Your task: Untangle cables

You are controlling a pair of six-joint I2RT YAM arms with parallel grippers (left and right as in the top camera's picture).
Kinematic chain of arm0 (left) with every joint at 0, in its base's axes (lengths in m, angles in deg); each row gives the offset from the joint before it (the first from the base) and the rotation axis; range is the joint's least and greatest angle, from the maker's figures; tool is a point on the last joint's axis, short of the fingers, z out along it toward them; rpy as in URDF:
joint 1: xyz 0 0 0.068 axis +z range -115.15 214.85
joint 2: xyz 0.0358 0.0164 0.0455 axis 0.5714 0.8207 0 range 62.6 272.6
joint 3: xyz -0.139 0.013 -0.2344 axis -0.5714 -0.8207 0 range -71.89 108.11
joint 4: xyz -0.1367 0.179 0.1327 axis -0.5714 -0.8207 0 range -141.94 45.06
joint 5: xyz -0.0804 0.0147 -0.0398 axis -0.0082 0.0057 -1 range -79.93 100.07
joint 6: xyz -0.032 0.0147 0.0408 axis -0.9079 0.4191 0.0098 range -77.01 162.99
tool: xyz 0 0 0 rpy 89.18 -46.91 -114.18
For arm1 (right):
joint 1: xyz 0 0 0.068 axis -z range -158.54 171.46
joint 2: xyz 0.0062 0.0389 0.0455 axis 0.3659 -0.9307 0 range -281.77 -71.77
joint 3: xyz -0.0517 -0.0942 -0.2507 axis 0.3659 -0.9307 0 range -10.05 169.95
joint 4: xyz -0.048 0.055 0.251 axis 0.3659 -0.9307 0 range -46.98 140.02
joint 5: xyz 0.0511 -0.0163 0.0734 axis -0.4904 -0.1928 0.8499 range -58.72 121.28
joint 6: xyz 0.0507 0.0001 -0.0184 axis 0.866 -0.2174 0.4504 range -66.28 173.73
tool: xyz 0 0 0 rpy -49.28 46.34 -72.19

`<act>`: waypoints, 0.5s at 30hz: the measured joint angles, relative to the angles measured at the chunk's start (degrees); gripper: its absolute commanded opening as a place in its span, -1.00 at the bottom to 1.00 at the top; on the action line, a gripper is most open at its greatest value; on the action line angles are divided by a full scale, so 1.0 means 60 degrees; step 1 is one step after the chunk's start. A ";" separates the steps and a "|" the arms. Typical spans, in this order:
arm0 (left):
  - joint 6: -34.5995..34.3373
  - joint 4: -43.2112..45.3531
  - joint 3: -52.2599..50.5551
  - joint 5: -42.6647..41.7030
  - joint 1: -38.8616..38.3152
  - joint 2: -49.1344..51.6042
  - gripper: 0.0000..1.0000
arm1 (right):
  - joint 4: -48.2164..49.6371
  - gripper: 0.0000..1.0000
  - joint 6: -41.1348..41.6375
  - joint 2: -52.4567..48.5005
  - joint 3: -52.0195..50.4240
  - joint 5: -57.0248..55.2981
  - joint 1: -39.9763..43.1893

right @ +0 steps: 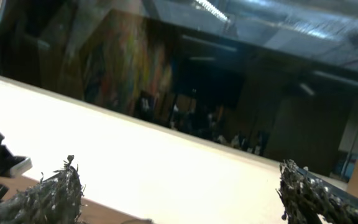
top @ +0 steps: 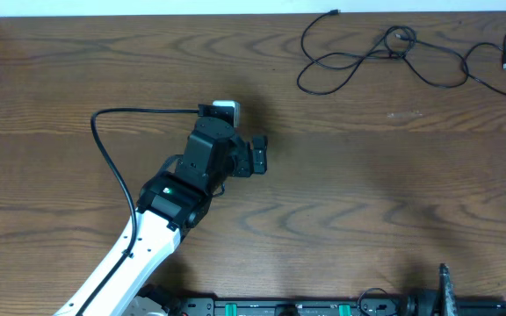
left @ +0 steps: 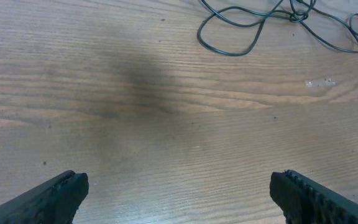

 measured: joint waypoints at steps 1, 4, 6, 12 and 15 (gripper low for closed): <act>0.0000 -0.0004 0.0000 0.0000 0.0000 0.0000 1.00 | 0.0117 0.98 -0.0025 0.0000 0.0000 -0.0033 0.0000; 0.0000 -0.0004 0.0000 0.0000 0.0000 0.0000 1.00 | 0.0280 0.99 -0.0095 0.0000 0.0000 -0.0080 0.0000; 0.0000 -0.0004 0.0000 0.0000 0.0000 0.0000 1.00 | 0.0277 0.99 -0.0164 0.0000 0.0000 -0.0095 0.0000; 0.0000 -0.0004 0.0000 0.0000 0.0000 0.0000 1.00 | 0.0280 0.99 -0.0335 0.0000 -0.0062 -0.0113 0.0000; 0.0000 -0.0004 0.0000 0.0000 0.0004 0.0000 1.00 | 0.0321 0.98 -0.0342 0.0000 -0.0208 -0.0113 0.0000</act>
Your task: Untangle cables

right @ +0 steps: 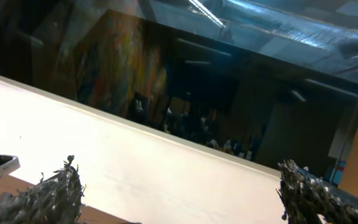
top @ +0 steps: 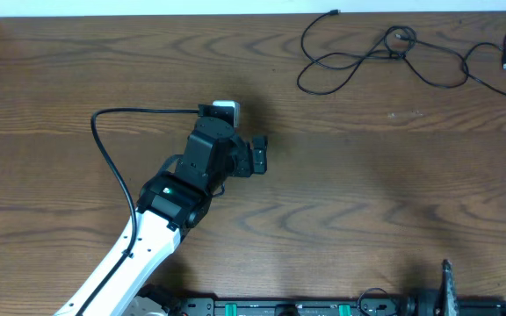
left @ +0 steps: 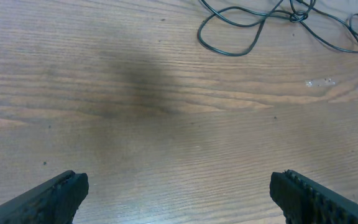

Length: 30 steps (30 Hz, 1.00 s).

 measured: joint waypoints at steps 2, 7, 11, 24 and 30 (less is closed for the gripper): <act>0.0000 0.0004 0.0000 0.0000 -0.0004 0.0000 1.00 | 0.0146 0.99 -0.0004 0.0000 -0.0182 0.0000 0.0000; 0.0000 0.0007 0.0000 0.0000 -0.0004 0.0000 1.00 | 0.1173 0.98 -0.0033 -0.0004 -0.1242 0.0000 0.0000; 0.0000 -0.0004 0.0000 0.0000 0.0000 0.0000 1.00 | 0.2568 0.98 -0.0069 -0.0011 -0.2514 -0.0004 0.0000; 0.0000 0.0000 0.0000 0.0000 -0.0004 0.0000 1.00 | 0.5778 0.98 -0.0131 -0.0022 -0.5949 -0.0029 0.0000; 0.0000 0.0000 0.0000 0.0000 -0.0004 0.0000 1.00 | 0.6692 0.98 -0.0259 -0.0022 -0.7359 -0.0189 0.0000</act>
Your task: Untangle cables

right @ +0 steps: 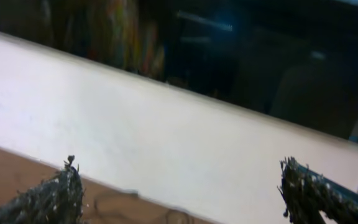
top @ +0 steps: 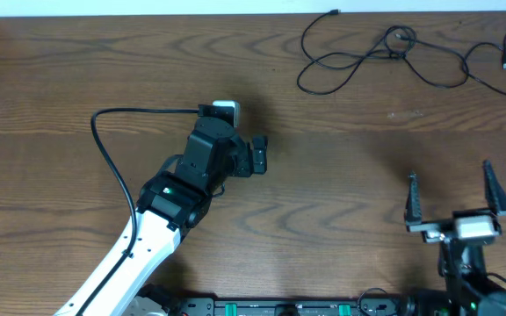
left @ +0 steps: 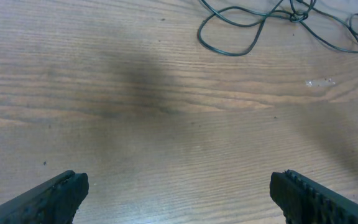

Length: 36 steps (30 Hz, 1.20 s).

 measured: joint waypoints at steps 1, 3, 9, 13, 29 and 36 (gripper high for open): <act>0.0000 0.0000 0.0000 0.0000 0.0000 0.0000 1.00 | 0.0018 0.99 -0.0029 0.0000 -0.0208 -0.0025 0.0000; 0.0000 0.0000 0.0000 0.0000 0.0000 0.0000 1.00 | 0.0084 0.98 -0.0073 0.0000 -0.0586 -0.0033 0.0000; 0.0000 0.0000 0.0000 0.0000 0.0000 0.0000 1.00 | 0.0951 0.99 -0.0182 0.0000 -0.1508 -0.0066 0.0000; 0.0000 0.0000 0.0000 0.0000 0.0000 0.0000 1.00 | 0.0940 0.99 -0.0215 0.0000 -0.1840 -0.0113 0.0000; 0.0000 -0.0004 0.0000 0.0000 0.0004 0.0000 1.00 | -0.1643 0.98 -0.0517 0.0000 -0.1869 -0.0466 0.0000; 0.0000 0.0000 0.0000 0.0000 0.0000 0.0000 0.99 | -0.2033 0.99 -0.0623 -0.0007 -0.1869 -0.0499 0.0000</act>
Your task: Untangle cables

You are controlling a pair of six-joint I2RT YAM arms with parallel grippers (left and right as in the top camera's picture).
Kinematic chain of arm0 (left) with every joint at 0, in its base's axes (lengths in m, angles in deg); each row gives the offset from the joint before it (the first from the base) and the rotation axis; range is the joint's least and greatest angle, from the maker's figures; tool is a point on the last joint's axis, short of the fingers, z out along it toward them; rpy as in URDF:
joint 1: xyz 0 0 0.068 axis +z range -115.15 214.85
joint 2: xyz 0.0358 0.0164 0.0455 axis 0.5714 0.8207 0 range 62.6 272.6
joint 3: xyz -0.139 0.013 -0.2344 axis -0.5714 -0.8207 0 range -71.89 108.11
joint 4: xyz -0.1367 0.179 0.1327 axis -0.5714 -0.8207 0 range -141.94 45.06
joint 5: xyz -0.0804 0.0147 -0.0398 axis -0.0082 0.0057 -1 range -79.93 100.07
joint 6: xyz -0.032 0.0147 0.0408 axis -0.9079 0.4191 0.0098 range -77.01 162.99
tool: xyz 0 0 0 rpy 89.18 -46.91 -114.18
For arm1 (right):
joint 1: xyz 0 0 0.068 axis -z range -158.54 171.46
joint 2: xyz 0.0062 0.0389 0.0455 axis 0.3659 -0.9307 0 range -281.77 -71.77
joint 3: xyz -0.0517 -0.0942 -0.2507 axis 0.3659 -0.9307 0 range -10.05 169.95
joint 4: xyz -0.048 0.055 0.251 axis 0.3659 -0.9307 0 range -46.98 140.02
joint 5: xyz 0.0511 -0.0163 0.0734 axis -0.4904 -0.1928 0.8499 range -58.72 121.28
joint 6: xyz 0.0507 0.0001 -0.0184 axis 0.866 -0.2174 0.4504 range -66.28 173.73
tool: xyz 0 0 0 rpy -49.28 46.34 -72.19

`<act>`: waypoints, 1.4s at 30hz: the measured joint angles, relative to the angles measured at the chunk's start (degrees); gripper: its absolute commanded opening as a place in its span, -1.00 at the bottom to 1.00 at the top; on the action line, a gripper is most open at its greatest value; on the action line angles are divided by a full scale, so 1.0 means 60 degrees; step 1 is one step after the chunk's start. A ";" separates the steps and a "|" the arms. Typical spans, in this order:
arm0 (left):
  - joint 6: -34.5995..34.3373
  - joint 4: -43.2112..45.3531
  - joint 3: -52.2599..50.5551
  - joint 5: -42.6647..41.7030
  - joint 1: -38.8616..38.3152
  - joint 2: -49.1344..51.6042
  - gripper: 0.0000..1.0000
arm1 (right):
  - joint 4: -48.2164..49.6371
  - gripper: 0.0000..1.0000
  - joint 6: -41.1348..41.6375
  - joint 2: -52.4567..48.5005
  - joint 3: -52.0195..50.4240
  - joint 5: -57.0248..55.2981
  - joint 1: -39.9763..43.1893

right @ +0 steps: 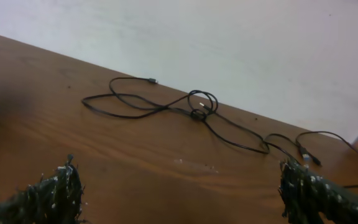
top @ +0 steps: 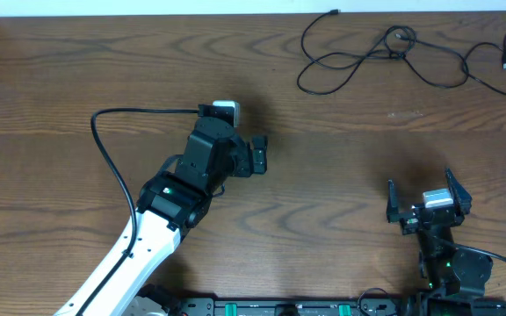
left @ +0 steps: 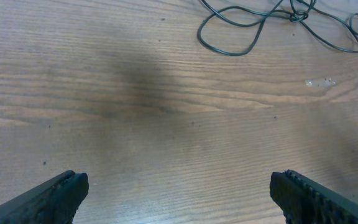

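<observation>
Thin black cables [top: 385,51] lie in a loose tangle at the table's far right; a knot-like loop [top: 401,37] sits near the back edge. They also show in the left wrist view [left: 253,28] and the right wrist view [right: 197,111]. My left gripper [top: 257,156] hovers over mid-table, open and empty [left: 179,193], well short of the cables. My right gripper [top: 422,202] is at the front right, open and empty [right: 179,193], facing the cables from a distance.
The left arm's own black cable [top: 112,149] arcs over the table on the left. A cable end with a plug lies at the right edge. A pale wall [right: 229,43] runs behind the table's back edge.
My right gripper has come down and tilted forward. Its camera now shows the tabletop and the cables instead of the wall. The left arm has not moved.
My right arm was barely visible at the front edge, its camera facing the room above the wall. Then it stood raised over the front right of the table, looking at the wall. Now it faces the cables, still open. The left gripper stayed open throughout.
</observation>
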 measured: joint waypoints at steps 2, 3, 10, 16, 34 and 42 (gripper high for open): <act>0.0000 0.0000 0.0000 0.0000 0.0000 0.0000 1.00 | 0.0000 0.98 -0.0011 0.0000 0.0000 0.0000 0.0000; 0.0000 0.0000 0.0000 0.0000 0.0000 0.0000 1.00 | 0.0004 0.99 -0.0029 0.0000 0.0000 0.0000 0.0000; 0.0000 0.0000 0.0000 0.0000 0.0000 0.0000 1.00 | 0.0000 0.99 -0.0069 0.0000 0.0000 0.0004 0.0000; 0.0000 0.0000 0.0000 0.0000 0.0000 0.0000 1.00 | 0.0000 0.99 -0.0069 0.0000 0.0000 0.0000 0.0000; 0.0291 -0.1548 0.0015 0.0907 0.0000 0.0022 0.96 | 0.0000 0.99 -0.0073 0.0000 0.0000 0.0000 0.0000; 0.0470 -0.2065 0.0007 0.1814 0.0004 0.0051 0.96 | -0.0004 0.98 -0.0069 -0.0004 0.0000 0.0000 0.0000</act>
